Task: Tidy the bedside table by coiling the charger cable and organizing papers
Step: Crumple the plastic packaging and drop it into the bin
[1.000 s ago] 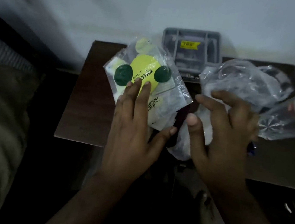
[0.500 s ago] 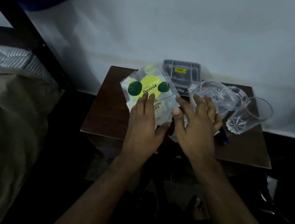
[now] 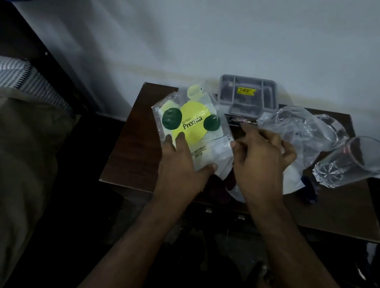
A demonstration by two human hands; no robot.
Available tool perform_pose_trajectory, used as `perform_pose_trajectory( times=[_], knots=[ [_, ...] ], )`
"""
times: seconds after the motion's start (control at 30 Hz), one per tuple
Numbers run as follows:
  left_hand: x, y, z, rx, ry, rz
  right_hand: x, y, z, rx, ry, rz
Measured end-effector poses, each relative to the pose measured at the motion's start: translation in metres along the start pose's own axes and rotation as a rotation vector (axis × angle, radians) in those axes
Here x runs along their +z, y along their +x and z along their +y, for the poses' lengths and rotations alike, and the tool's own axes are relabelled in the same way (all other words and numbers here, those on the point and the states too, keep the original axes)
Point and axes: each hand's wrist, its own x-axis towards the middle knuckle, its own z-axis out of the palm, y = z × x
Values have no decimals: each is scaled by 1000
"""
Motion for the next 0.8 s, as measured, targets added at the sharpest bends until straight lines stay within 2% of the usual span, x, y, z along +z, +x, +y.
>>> perform_pose_trajectory(
  times=[0.13, 0.23, 0.43, 0.53, 0.67, 0.8],
  knots=[
    [-1, -2, 2, 38, 72, 33, -4, -1, -9, -57, 145, 153],
    [-5, -6, -4, 8, 102, 23, -8, -8, -10, -129, 46, 155],
    [-7, -17, -18, -141, 26, -98, 6, -27, -33, -158, -143, -201],
    [-5, -20, -22, -140, 75, -107, 11, -29, -44, -168, -172, -223],
    [-3, -20, -27, -121, 160, -99, 15, -27, -45, -38, -193, -335],
    [-3, -18, -29, -121, 184, -109, 14, -23, -47, -8, 7, -399]
  ],
)
